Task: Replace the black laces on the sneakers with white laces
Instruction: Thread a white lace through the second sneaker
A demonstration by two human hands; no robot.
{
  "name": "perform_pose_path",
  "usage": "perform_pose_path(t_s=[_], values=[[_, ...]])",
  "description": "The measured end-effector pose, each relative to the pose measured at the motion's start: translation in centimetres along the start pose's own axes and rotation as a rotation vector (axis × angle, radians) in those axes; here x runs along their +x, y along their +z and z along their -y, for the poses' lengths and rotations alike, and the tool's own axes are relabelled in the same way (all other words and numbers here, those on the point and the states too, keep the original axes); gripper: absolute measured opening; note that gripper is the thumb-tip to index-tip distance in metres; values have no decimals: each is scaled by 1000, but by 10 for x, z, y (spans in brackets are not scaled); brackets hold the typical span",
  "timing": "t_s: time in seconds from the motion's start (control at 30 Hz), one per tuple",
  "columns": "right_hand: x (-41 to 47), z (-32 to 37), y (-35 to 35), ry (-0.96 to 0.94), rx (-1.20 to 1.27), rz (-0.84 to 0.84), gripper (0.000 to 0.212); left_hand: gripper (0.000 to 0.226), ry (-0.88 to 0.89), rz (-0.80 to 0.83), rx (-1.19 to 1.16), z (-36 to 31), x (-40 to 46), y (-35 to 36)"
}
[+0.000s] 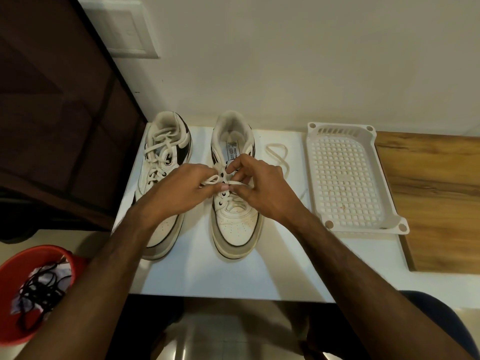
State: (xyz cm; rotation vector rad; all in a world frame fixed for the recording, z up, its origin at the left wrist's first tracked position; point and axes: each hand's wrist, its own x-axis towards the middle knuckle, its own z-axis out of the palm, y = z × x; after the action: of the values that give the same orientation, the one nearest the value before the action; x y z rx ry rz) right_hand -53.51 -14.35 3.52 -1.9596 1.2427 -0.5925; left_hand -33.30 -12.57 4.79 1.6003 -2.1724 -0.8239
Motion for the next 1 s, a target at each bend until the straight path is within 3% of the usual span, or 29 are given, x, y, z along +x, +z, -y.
perform_pose_path(t_s=[0.07, 0.17, 0.23, 0.43, 0.47, 0.6, 0.73, 0.83, 1.0], values=[[0, 0, 0, 2, -16, 5, 26, 34, 36, -26, -374, -2, -3, -3], [0, -2, 0, -5, -10, -1, 26, 35, 80, -243, -1065, -1, -7, -16], [1, -2, 1, -13, -4, -8, 26, 41, 103, -294, -1316, 2, -7, -22], [0, -2, 1, -43, -27, 4, 32, 44, 61, -305, -1252, -3, -5, -20], [-1, -1, 1, -53, -37, 10, 35, 41, 30, -271, -1144, -2, -5, -20], [-3, 0, -3, -164, -71, 20, 43, 29, -106, -47, -221, 7, -7, -6], [-3, 0, -14, -209, -26, 35, 51, 24, -47, -6, -22, -3, -5, 4], [-3, -1, -18, -206, -11, 37, 51, 17, 3, -1, -43, 2, -2, 1], [-2, -8, -13, -150, -42, 36, 41, 24, 15, -87, -484, 3, -4, 2]])
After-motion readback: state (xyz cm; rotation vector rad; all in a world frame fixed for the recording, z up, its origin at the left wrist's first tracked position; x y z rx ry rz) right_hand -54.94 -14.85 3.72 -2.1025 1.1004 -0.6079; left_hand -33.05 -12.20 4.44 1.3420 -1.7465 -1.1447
